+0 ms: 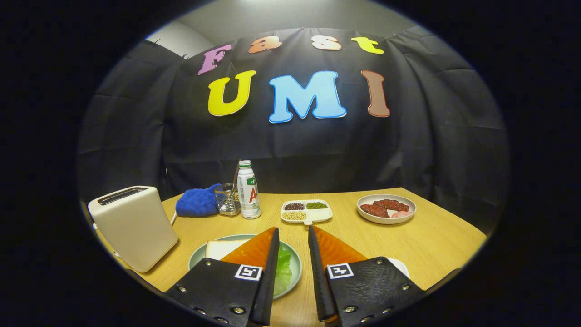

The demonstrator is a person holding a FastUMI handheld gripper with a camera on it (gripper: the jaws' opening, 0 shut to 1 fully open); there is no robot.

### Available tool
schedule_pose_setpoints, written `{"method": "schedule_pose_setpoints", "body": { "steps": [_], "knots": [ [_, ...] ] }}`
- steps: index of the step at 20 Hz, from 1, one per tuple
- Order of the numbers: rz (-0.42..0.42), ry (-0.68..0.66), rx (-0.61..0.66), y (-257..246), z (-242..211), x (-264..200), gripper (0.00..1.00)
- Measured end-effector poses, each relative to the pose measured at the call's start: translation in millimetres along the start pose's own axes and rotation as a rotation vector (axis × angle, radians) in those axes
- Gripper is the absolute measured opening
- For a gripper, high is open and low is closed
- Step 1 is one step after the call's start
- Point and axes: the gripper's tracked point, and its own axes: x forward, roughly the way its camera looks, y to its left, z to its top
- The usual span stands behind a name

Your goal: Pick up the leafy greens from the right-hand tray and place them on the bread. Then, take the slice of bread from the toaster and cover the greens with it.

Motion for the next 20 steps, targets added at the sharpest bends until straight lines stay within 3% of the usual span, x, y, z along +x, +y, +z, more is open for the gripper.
{"method": "schedule_pose_setpoints", "body": {
  "steps": [4,9,17,20],
  "knots": [
    [-0.012,-0.035,-0.049,-26.6,7.8,-14.3,0.38],
    [0.034,-0.064,-0.158,-54.8,8.0,-37.7,0.38],
    [0.044,-0.008,-0.041,-131.1,-1.1,-56.0,0.37],
    [-0.015,-0.038,-0.071,-182.2,5.7,-58.3,0.37]
  ]
}}
